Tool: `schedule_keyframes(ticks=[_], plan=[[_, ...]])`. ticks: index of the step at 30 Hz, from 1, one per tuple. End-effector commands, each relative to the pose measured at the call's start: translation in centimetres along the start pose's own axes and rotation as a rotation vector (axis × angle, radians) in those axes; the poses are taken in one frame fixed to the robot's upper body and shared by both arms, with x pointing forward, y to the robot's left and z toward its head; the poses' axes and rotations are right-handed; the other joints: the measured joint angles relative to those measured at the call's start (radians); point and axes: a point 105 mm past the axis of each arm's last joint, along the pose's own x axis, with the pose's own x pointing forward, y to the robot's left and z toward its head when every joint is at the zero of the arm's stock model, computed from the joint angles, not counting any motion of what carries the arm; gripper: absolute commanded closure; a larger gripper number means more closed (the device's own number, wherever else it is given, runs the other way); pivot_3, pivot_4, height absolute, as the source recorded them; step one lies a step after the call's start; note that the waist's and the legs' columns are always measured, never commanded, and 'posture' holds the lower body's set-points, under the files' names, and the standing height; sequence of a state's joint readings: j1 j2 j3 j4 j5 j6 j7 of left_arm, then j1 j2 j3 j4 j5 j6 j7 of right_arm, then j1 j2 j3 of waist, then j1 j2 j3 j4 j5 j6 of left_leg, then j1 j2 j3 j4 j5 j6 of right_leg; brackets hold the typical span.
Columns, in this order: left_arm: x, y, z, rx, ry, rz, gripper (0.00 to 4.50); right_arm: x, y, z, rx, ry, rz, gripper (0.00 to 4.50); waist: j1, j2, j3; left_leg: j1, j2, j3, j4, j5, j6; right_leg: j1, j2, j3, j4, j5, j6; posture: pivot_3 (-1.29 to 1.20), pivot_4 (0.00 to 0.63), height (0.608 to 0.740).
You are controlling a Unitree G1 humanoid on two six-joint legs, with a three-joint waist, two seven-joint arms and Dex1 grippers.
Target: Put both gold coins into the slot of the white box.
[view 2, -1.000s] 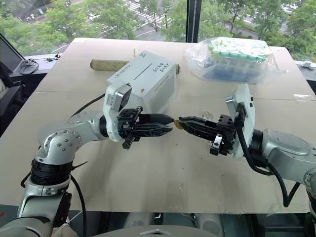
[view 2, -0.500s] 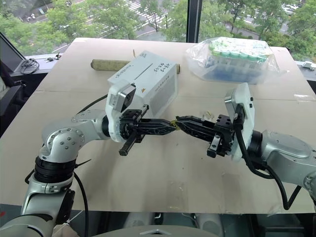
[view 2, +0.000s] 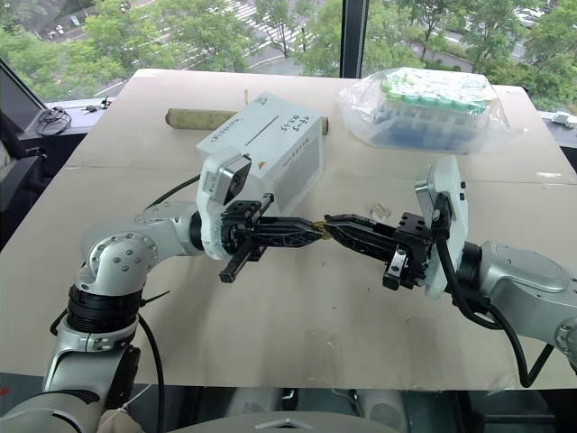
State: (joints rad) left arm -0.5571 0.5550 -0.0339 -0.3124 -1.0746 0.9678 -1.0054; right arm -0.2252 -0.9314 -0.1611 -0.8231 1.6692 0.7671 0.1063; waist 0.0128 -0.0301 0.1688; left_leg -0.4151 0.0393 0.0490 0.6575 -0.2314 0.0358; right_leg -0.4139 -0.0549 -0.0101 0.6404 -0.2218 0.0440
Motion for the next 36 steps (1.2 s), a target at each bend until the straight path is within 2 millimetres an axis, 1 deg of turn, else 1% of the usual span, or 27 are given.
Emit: schedule_keyframes(ticks=[1,10,11,12,15,17,18,19,20,24,27,30,33,34,36], plan=[[-0.2,-0.4,1.5,0.049,-0.046,-0.007,4.48,0.1,1.1,-0.3,-0.021,0.017,0.044,4.50,0.000,0.000,0.000,0.000,0.000,0.000,0.000,0.000,0.000,0.000,0.000,0.000,0.000,0.000,0.000,0.00,0.150,0.740],[-0.5,-0.4,1.2,0.042,-0.048,-0.012,4.48,0.2,0.8,0.2,-0.041,0.004,0.033,4.50,0.000,0.000,0.000,0.000,0.000,0.000,0.000,0.000,0.000,0.000,0.000,0.000,0.000,0.000,0.000,0.00,0.150,0.740],[-0.5,-0.4,1.1,0.041,-0.047,-0.013,4.50,0.2,0.8,0.4,-0.041,-0.003,0.037,3.92,0.000,0.000,0.000,0.000,0.000,0.000,0.000,0.000,0.000,0.000,0.000,0.000,0.000,0.000,0.000,0.00,0.150,0.740],[-0.5,-0.4,1.1,0.041,-0.046,-0.014,4.50,0.2,0.9,0.4,-0.040,-0.008,0.039,3.64,0.000,0.000,0.000,0.000,0.000,0.000,0.000,0.000,0.000,0.000,0.000,0.000,0.000,0.000,0.000,0.00,0.150,0.740],[-0.7,-0.4,0.9,0.039,-0.042,-0.012,4.50,0.1,0.9,0.8,-0.048,-0.023,0.041,2.27,0.000,0.000,0.000,0.000,0.000,0.000,0.000,0.000,0.000,0.000,0.000,0.000,0.000,0.000,0.000,0.00,0.150,0.740],[-0.8,-0.3,0.9,0.040,-0.043,-0.006,4.50,-0.1,0.8,0.9,-0.049,-0.028,0.033,1.10,0.000,0.000,0.000,0.000,0.000,0.000,0.000,0.000,0.000,0.000,0.000,0.000,0.000,0.000,0.000,0.00,0.150,0.740],[-0.9,-0.3,0.9,0.042,-0.044,-0.001,4.50,-0.3,0.7,0.8,-0.054,-0.027,0.024,0.75,0.000,0.000,0.000,0.000,0.000,0.000,0.000,0.000,0.000,0.000,0.000,0.000,0.000,0.000,0.000,0.00,0.150,0.740],[-1.1,-0.3,1.0,0.044,-0.047,0.009,4.50,-0.5,0.5,0.7,-0.065,-0.021,0.009,0.24,0.002,0.000,0.000,0.000,0.000,0.000,0.000,0.000,0.000,0.000,0.000,0.000,0.000,0.000,0.000,0.00,0.150,0.740],[-1.2,-0.2,1.1,0.047,-0.050,0.019,4.50,-0.8,0.3,0.6,-0.079,-0.014,-0.006,0.05,0.002,0.000,0.000,0.000,0.000,0.000,0.000,0.000,0.000,0.000,0.000,0.000,0.000,0.000,0.000,0.00,0.150,0.740],[-2.0,0.0,2.0,0.066,-0.078,0.085,4.50,-2.2,-0.5,-0.2,-0.159,0.033,-0.077,0.05,0.002,0.000,0.000,0.000,0.000,0.000,0.000,0.000,0.000,0.000,0.000,0.000,0.000,0.000,0.000,0.00,0.150,0.740],[-2.8,0.3,3.2,0.102,-0.108,0.168,4.50,-3.4,-0.5,-0.5,-0.236,0.057,-0.101,0.05,0.002,0.000,0.000,-0.001,0.000,0.000,0.000,0.000,0.000,0.000,0.000,-0.001,-0.001,0.000,0.000,0.00,0.150,0.740],[-3.9,0.8,5.2,0.162,-0.141,0.275,4.50,-4.3,-0.7,-0.4,-0.348,0.066,-0.144,0.05,0.001,0.000,0.000,0.000,0.000,0.000,0.000,0.000,0.000,0.000,0.000,0.000,0.000,-0.002,0.003,0.00,0.150,0.740],[-5.2,2.0,8.1,0.247,-0.187,0.434,4.50,-5.2,-1.2,-0.2,-0.436,0.067,-0.201,0.05,0.003,-0.001,0.000,0.000,0.001,-0.001,0.002,0.000,0.000,0.001,0.000,-0.001,0.000,-0.002,0.004,0.00,0.150,0.740],[-5.7,2.7,8.9,0.272,-0.187,0.505,4.50,-5.4,-1.5,-0.1,-0.477,0.068,-0.227,0.05,0.005,-0.001,0.000,0.000,0.000,-0.001,0.003,0.000,0.000,0.001,0.000,-0.001,0.001,-0.002,0.004,0.00,0.150,0.740],[-6.7,4.3,10.0,0.314,-0.149,0.660,4.50,-5.8,-1.8,0.1,-0.503,0.033,-0.245,0.05,0.004,-0.001,0.000,-0.001,0.000,-0.002,0.006,0.000,0.000,0.002,0.002,0.000,0.001,-0.002,0.004,0.00,0.150,0.740]])
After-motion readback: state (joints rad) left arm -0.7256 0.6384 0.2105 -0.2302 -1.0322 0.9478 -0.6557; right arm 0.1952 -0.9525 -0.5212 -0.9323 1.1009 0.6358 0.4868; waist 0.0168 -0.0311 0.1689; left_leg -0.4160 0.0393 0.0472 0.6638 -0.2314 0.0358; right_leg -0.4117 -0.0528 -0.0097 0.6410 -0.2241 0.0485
